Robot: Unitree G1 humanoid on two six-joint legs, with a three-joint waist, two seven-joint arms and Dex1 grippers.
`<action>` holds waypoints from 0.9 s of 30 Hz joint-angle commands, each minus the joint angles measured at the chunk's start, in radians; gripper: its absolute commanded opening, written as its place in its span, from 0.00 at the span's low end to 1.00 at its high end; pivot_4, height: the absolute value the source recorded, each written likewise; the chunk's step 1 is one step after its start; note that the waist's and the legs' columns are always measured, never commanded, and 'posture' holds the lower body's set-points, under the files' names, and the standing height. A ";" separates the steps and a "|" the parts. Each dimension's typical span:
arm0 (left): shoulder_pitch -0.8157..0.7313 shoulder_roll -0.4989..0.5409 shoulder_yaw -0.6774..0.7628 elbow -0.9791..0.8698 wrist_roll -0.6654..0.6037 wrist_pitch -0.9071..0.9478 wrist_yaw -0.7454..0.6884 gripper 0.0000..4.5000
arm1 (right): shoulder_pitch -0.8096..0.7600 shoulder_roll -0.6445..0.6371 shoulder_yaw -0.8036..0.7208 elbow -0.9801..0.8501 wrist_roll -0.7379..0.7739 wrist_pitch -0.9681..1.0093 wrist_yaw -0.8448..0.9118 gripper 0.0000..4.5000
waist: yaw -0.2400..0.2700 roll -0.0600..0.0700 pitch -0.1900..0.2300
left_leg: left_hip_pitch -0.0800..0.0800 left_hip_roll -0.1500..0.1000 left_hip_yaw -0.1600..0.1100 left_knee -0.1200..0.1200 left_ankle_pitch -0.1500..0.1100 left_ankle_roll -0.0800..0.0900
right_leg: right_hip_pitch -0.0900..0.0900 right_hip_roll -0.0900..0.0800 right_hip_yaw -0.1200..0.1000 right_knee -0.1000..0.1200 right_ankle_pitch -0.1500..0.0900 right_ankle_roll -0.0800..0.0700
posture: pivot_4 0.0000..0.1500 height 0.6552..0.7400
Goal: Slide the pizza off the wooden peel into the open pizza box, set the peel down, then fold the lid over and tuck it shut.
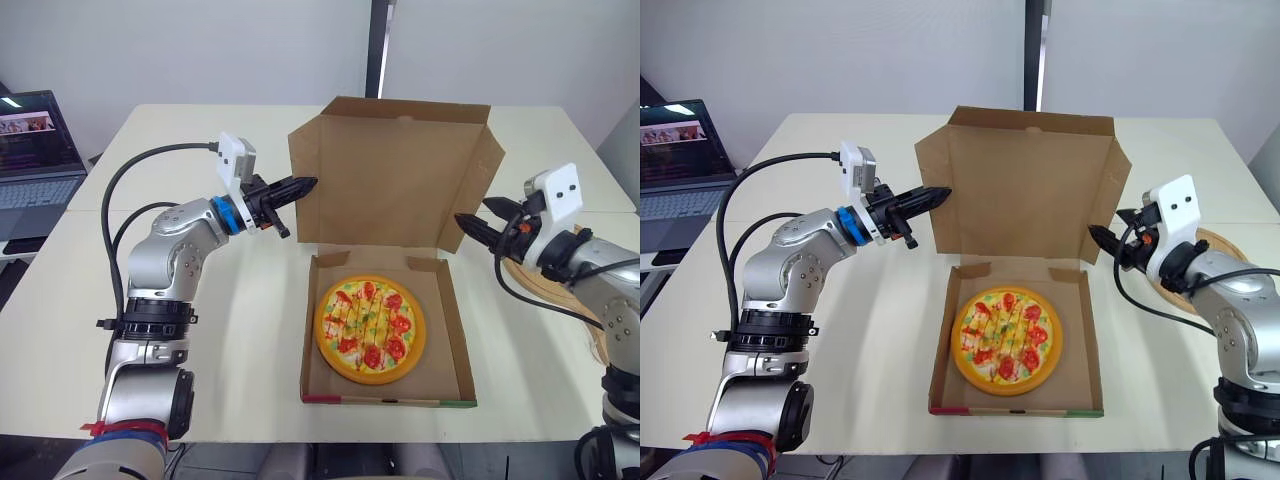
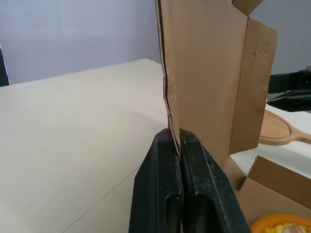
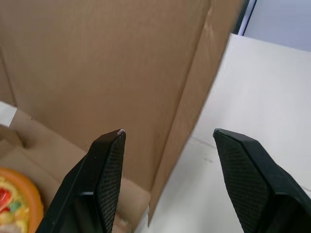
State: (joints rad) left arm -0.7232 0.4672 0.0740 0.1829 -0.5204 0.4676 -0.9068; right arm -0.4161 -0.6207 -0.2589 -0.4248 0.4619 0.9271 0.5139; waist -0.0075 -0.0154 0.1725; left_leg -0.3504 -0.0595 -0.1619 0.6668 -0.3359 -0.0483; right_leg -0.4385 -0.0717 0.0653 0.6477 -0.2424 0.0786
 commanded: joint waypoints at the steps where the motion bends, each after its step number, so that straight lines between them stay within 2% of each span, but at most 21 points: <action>1: -0.009 -0.004 -0.003 -0.043 0.012 -0.029 -0.004 0.00 | -0.024 0.000 0.003 -0.005 0.001 -0.036 -0.012 0.49 | 0.000 0.000 0.000 | 0.000 0.000 0.000 0.000 0.000 0.000 | 0.000 0.000 0.000 0.000 0.000 0.000 | 1.00 0.93; 7: -0.008 -0.015 -0.015 -0.041 0.033 -0.051 -0.009 0.00 | -0.046 0.008 0.028 0.045 -0.024 -0.083 -0.039 0.01 | -0.001 0.000 0.000 | -0.001 0.000 0.000 0.001 0.000 0.000 | -0.001 0.000 0.000 0.000 0.000 0.000 | 1.00 0.93; 14: -0.027 -0.042 -0.028 -0.028 0.082 -0.090 0.019 0.00 | -0.043 0.024 0.051 0.041 -0.050 -0.113 -0.089 0.01 | -0.004 0.000 0.000 | -0.002 0.000 0.000 0.001 0.000 0.000 | -0.001 0.000 0.000 0.000 0.000 0.000 | 1.00 0.93; 20: -0.089 -0.108 -0.060 0.058 0.168 -0.172 0.079 0.00 | -0.038 0.048 0.077 0.017 -0.121 -0.158 -0.159 0.01 | -0.003 0.000 0.000 | -0.010 -0.001 -0.002 0.010 0.000 0.000 | -0.004 0.000 -0.002 0.001 0.004 0.001 | 1.00 0.93; 27: -0.155 -0.182 -0.082 0.134 0.254 -0.215 0.177 0.00 | -0.047 0.085 0.098 0.016 -0.202 -0.217 -0.233 0.01 | -0.004 0.000 0.000 | -0.011 -0.001 -0.001 0.012 0.000 0.000 | -0.005 0.000 -0.002 0.000 0.006 0.001 | 1.00 0.93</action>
State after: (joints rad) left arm -0.8473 0.3012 0.0084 0.3398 -0.2780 0.2748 -0.7481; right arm -0.4414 -0.5405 -0.1625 -0.3518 0.2735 0.7566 0.2930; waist -0.0113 -0.0151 0.1723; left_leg -0.3619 -0.0610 -0.1628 0.6791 -0.3359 -0.0483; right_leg -0.4432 -0.0716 0.0640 0.6480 -0.2362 0.0800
